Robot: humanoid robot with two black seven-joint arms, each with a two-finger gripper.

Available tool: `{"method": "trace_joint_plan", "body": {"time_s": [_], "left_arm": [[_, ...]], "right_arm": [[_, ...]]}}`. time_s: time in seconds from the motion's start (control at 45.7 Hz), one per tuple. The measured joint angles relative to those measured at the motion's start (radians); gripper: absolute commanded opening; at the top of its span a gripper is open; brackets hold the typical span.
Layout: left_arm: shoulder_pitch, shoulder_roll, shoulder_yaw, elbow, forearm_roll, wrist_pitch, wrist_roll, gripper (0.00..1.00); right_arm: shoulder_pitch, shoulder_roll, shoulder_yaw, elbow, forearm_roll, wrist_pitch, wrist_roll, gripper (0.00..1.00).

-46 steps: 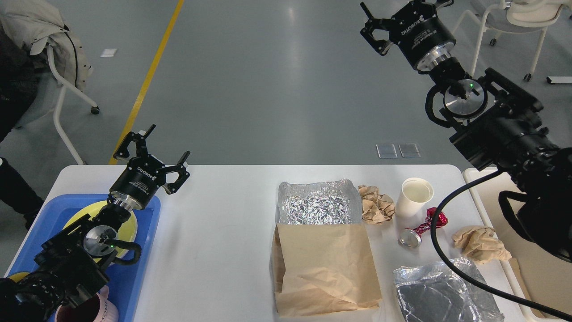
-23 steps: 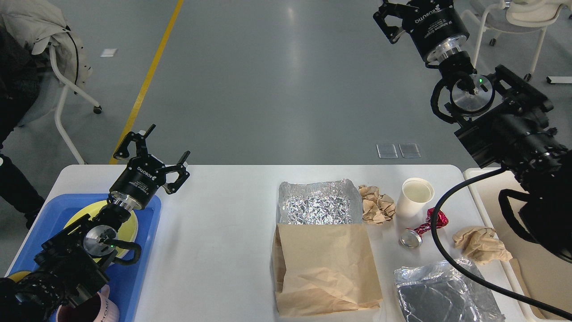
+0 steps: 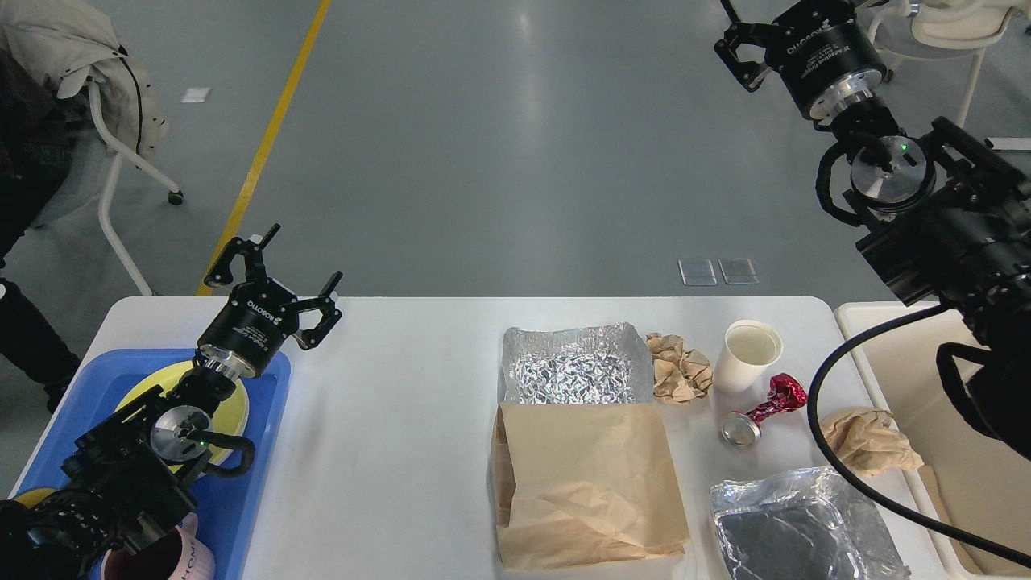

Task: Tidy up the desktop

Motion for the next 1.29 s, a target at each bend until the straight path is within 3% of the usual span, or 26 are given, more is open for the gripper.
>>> {"method": "trace_joint_plan", "body": {"time_s": [0.416,0.745,0.832,1.073,1.183,1.292], "left_arm": [[0.001,0.0,0.0,0.0,0.0,0.0,0.0,1.0],[0.001,0.0,0.0,0.0,0.0,0.0,0.0,1.0],[0.001,0.0,0.0,0.0,0.0,0.0,0.0,1.0],[0.001,0.0,0.0,0.0,0.0,0.001,0.0,1.0],[0.001,0.0,0.0,0.0,0.0,0.001,0.0,1.0],[0.001,0.0,0.0,0.0,0.0,0.001,0.0,1.0]], "right_arm": [[-0.042,0.029,-0.02,-0.013,-0.003,-0.09,-0.001,1.0],[-0.051,0.036,-0.113,-0.001,-0.016,-0.094,-0.007,1.0],[-0.039,0.049,-0.247,0.011,-0.075,-0.089,-0.008,1.0],[0.167,0.02,-0.871,0.226,-0.445,-0.09,-0.005,1.0],[0.304,-0.018,-1.139,0.4,-0.632,-0.082,0.005,1.0],[0.484,-0.063,-1.408,0.665,-0.851,-0.078,0.045,1.0]]}}
